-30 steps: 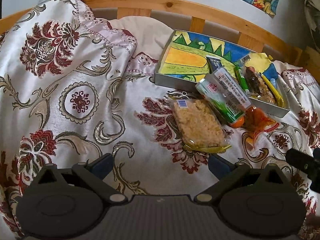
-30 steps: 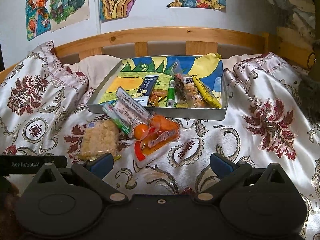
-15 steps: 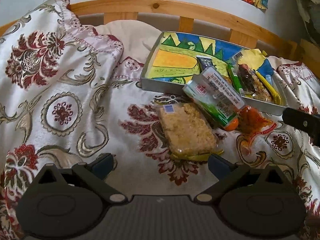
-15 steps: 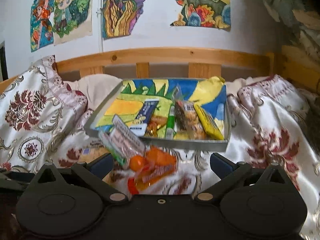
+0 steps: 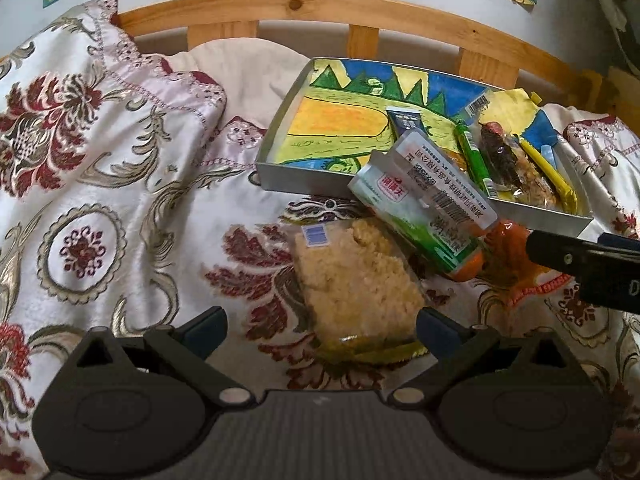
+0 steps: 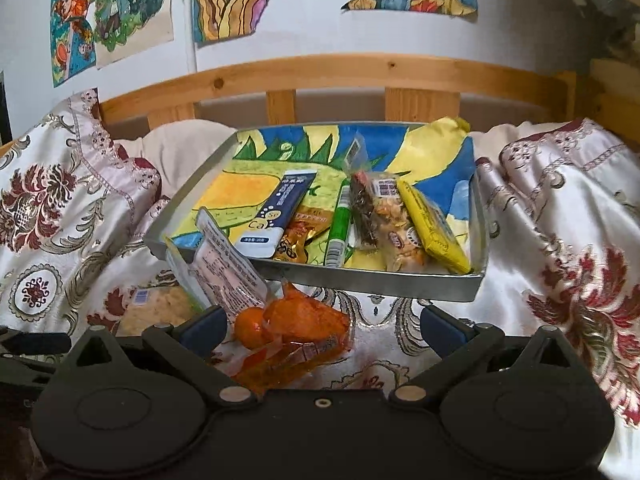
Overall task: Organize snacks
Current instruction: 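Move the left tool to the rice-cracker bag while the right tool approaches the orange jelly bag, then close the left tool on the rice-cracker bag while the right tool grasps the orange jelly bag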
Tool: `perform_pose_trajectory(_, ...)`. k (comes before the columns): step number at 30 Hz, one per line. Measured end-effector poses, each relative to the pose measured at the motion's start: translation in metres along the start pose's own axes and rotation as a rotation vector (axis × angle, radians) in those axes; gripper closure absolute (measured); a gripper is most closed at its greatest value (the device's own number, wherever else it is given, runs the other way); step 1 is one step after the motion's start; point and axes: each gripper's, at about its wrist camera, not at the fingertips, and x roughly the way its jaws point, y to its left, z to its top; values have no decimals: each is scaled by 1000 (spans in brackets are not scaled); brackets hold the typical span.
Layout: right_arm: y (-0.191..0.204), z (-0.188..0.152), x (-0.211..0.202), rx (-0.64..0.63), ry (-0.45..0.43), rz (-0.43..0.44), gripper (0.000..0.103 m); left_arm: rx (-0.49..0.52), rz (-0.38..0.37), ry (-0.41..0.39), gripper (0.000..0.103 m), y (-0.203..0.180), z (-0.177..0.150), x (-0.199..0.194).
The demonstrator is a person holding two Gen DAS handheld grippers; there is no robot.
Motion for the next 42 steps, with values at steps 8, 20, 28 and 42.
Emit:
perform_pose_trajectory(8, -1, -3, 29, -52, 36, 9, 1, 45, 5, 3, 1, -11, 0, 13)
perform_pose_trajectory(20, -10, -7, 45, -131, 49, -39, 6, 66, -26, -1, 0, -25, 6, 25)
perform_pose_trajectory(28, -17, -7, 48, -99, 62, 3, 15, 9, 11, 50, 1, -26, 19, 48)
perform_pose_trajectory(42, -15, -9, 51, -118, 61, 55, 31, 24, 21, 46, 1, -25, 17, 54)
